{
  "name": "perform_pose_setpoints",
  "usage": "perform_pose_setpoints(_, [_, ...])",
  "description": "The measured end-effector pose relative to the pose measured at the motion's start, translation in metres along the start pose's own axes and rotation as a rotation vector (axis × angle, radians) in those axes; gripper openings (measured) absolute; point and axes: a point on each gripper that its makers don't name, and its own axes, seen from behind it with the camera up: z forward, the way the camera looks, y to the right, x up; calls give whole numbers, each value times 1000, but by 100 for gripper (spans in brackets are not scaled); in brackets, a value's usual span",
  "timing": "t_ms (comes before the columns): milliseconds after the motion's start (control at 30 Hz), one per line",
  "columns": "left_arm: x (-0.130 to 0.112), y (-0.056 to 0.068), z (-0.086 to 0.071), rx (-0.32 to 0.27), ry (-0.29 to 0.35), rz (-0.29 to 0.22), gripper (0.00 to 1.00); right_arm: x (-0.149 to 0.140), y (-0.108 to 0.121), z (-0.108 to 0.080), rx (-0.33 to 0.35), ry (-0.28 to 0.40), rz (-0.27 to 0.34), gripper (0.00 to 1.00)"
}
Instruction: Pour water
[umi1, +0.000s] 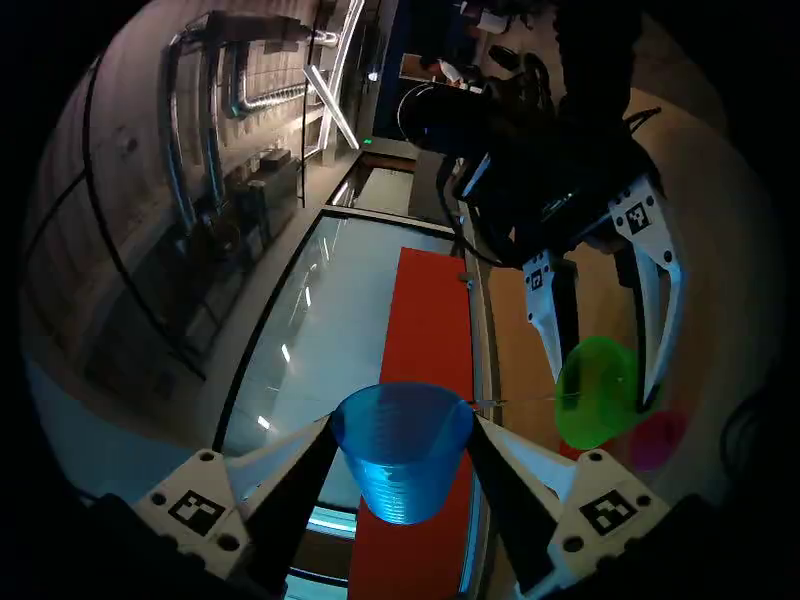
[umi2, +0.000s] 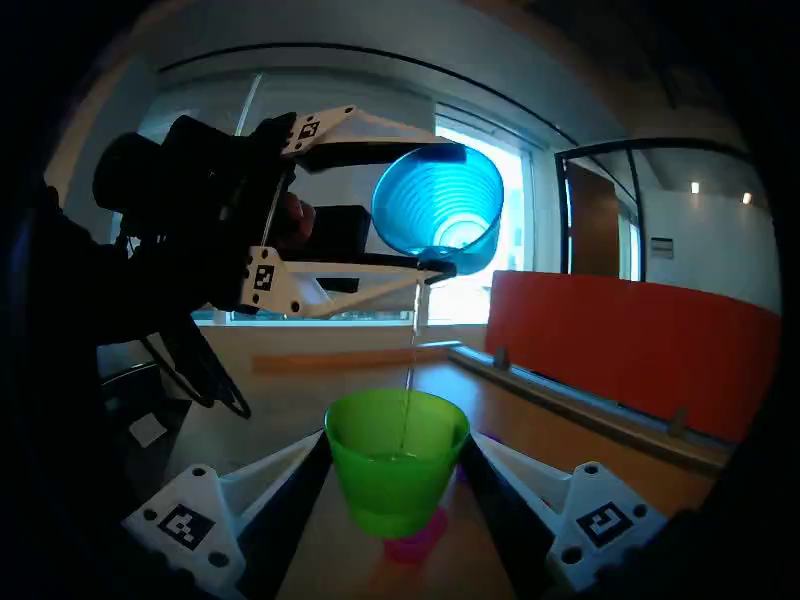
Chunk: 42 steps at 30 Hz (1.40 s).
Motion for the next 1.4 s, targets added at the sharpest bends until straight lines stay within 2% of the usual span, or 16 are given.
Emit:
perform_pose_setpoints(800, [-2, -9, 3, 19, -3, 61, 87, 0, 1, 1, -1, 1, -1, 90])
perform_pose_setpoints(1400, [1, -7, 1, 26, 3, 111, 87, 4, 3, 0, -7, 8, 2, 90])
